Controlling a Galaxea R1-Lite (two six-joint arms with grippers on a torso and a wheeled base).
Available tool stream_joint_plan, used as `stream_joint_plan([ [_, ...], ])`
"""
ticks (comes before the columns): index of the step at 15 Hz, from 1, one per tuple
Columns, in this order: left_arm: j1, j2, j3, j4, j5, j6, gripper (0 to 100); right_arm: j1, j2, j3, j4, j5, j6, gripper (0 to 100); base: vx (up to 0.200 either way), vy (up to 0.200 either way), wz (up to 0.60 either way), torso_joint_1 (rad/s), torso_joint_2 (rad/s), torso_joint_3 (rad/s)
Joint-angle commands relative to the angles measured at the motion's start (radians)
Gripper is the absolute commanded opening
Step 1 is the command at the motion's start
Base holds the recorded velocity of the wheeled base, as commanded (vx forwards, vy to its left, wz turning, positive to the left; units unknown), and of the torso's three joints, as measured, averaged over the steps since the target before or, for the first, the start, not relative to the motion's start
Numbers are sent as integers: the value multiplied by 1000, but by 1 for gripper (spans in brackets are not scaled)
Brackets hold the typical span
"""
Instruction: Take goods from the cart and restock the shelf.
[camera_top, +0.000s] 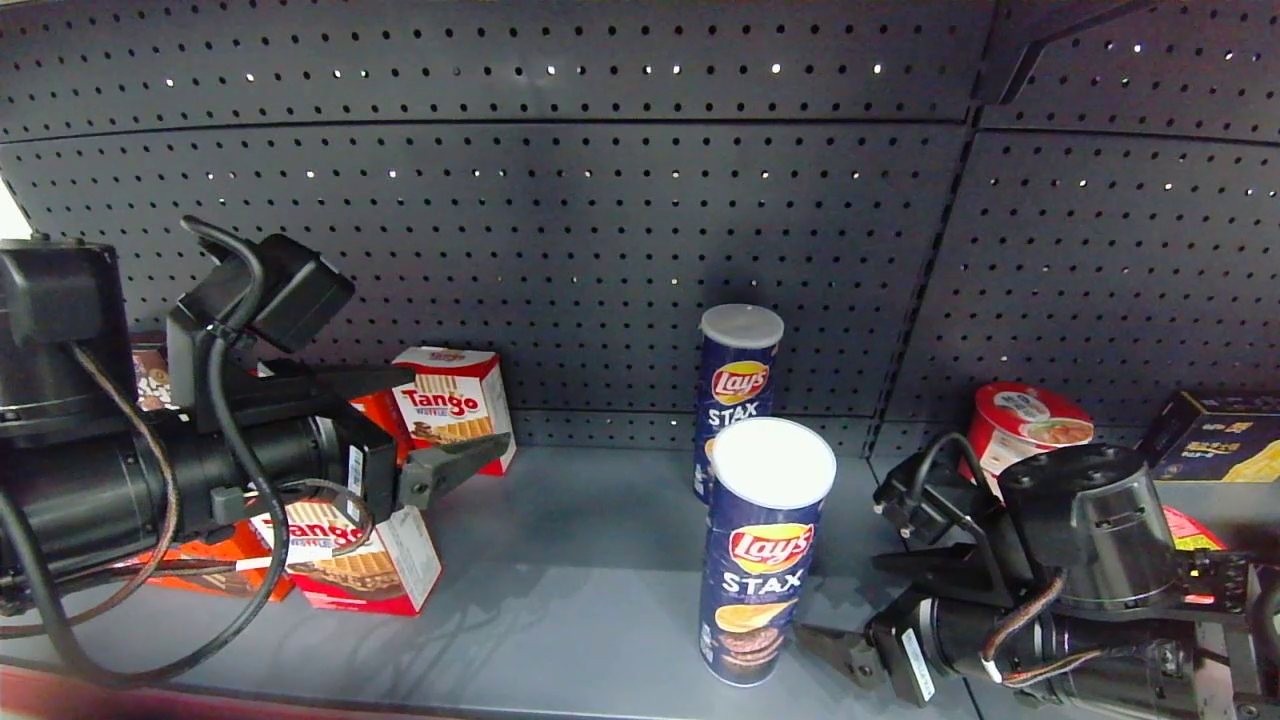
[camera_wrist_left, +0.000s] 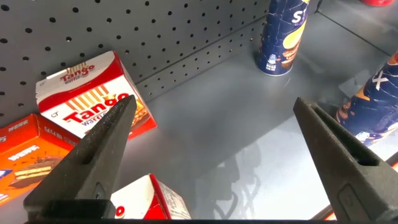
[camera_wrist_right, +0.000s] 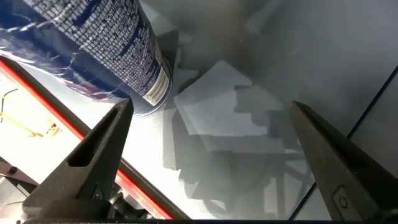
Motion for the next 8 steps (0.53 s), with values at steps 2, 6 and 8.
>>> stream_joint_plan([
  [2, 0, 0, 0, 0, -2, 0, 100, 0, 9, -2, -2, 0, 0, 100, 0, 0, 0, 0, 0, 0],
  [6, 0, 0, 4, -1, -2, 0, 100, 0, 4, 3, -2, -2, 1, 100, 0, 0, 0, 0, 0, 0],
  [8, 0, -3, 9, -1, -2, 0, 100, 5, -4, 10, -2, -3, 1, 100, 0, 0, 0, 0, 0, 0],
])
